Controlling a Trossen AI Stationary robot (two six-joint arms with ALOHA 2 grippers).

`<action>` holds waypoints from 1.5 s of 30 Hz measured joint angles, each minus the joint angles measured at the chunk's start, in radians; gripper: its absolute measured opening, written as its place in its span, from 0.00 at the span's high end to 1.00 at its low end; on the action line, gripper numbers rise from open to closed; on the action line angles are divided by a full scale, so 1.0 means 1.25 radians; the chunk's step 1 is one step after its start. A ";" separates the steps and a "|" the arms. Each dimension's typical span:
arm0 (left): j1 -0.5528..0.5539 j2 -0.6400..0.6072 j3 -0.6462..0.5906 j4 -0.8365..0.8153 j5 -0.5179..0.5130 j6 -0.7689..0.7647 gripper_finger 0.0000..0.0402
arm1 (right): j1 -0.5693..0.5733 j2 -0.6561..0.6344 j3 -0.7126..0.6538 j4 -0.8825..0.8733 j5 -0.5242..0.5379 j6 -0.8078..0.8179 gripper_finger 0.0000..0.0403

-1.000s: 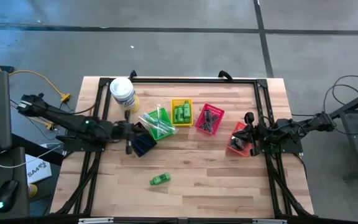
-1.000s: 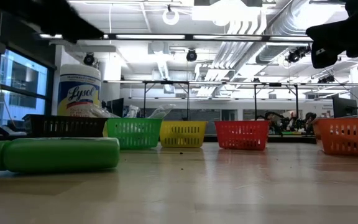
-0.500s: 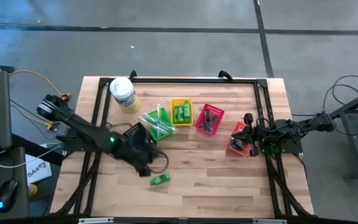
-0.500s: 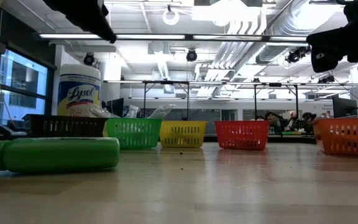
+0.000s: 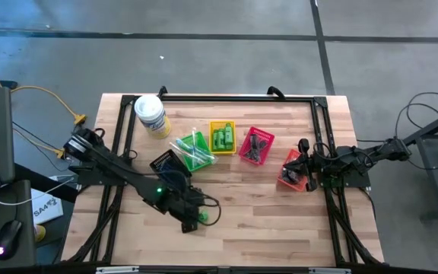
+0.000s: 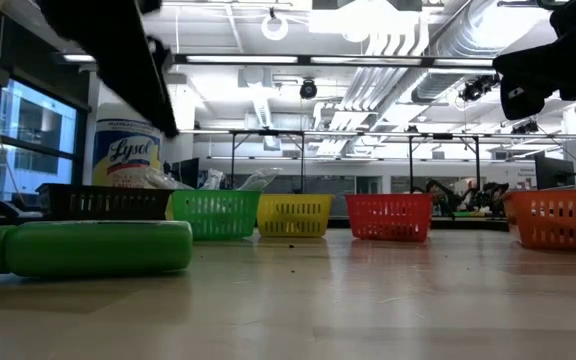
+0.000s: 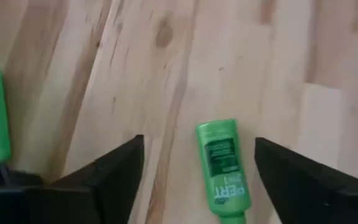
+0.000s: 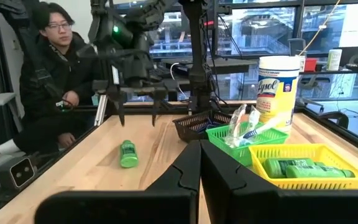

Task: Pick & Place Travel size toiletries
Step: Put the green shampoo bottle into the yellow bin

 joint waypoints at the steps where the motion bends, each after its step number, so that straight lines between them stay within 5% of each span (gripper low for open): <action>1: 0.002 0.009 0.000 -0.004 0.007 -0.022 0.26 | 0.000 0.000 0.000 0.000 0.000 -0.001 1.00; 9: 0.004 0.071 0.000 0.047 0.127 -0.056 0.22 | 0.000 0.000 0.000 -0.004 -0.002 -0.002 1.00; 21: 0.000 0.148 0.000 0.032 0.190 -0.090 0.23 | 0.000 0.008 0.000 -0.013 -0.005 -0.002 1.00; 36: -0.001 0.194 0.001 0.036 0.141 -0.025 0.24 | 0.000 0.008 0.000 -0.015 -0.004 0.001 1.00; 40: -0.001 0.194 0.000 0.031 0.143 0.002 0.32 | 0.000 0.008 0.000 -0.016 -0.004 0.001 1.00; 45: 0.001 0.195 0.008 0.008 0.154 0.055 0.54 | 0.000 0.008 0.000 -0.016 -0.004 0.001 1.00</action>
